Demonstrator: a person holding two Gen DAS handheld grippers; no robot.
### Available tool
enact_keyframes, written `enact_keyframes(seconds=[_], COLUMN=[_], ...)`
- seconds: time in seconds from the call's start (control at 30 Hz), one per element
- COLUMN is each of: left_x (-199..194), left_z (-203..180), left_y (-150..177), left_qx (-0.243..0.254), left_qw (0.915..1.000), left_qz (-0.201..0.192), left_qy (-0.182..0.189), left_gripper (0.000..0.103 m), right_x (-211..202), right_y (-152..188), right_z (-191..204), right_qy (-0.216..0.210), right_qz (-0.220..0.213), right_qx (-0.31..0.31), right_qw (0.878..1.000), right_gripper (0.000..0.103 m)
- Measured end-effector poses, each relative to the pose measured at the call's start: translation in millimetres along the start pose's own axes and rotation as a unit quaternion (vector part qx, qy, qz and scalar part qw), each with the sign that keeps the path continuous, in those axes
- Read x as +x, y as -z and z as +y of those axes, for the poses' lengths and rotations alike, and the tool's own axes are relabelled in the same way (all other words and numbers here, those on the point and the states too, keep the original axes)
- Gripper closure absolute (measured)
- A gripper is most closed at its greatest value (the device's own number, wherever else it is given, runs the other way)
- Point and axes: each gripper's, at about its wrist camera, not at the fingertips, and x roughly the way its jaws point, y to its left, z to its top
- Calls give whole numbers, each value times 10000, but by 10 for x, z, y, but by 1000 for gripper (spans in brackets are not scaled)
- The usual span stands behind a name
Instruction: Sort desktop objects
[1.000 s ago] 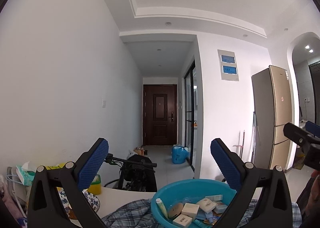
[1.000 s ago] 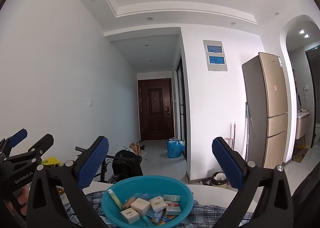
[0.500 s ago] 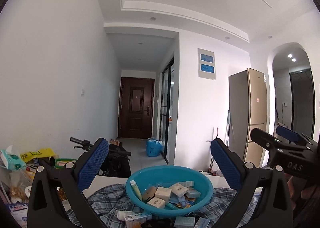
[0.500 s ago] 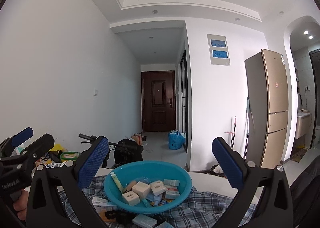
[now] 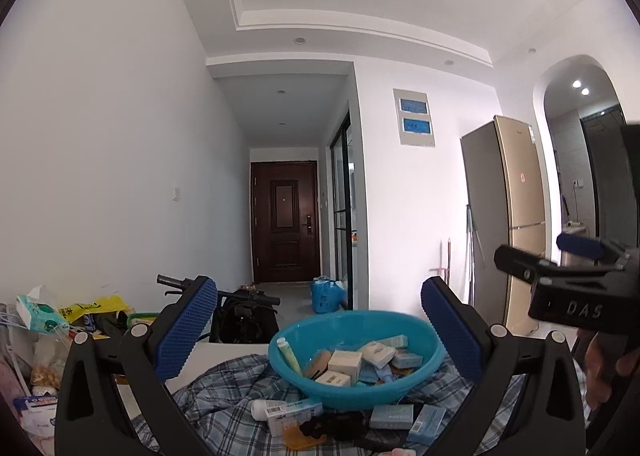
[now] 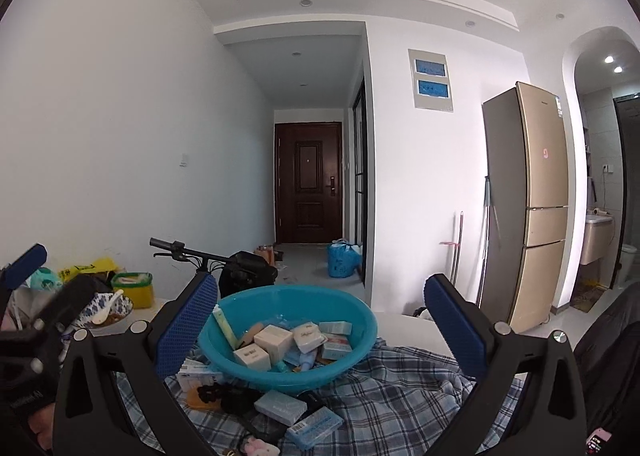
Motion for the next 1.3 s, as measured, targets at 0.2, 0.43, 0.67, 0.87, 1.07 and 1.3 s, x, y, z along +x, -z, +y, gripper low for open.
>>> enact_keyframes(seconds=[0.2,0.43,0.67,0.87,1.07,1.3], left_x=[277,435,347,451,480,484], left_z=[134,272,193,199,293,206], left_y=[423,770,1057,1235,1361,1439], left_qx=[-609,-651,-326,-358,-673,-567], left_qw=[9960,9913,9933,9902,9873,9891], left_qz=[588,1133,1086,1310,1343,1198], left_qy=[302,-159,-224,-313,-513,-639], left_gripper=[0,0,0,0,0,0], right_x=[80,187,298,341,342,437], right_y=[347,711,1047,1290,1373,1456], right_z=[-81,-141,-22,110,136,76], right_qy=[60,-7,-116,-161,4,-70], right_qz=[232,378,624,887,757,933], right_qx=[249,343,322,246,-29,98], right_qw=[9994,9987,9975,9956,9971,9956], right_gripper=[0,0,0,0,0,0])
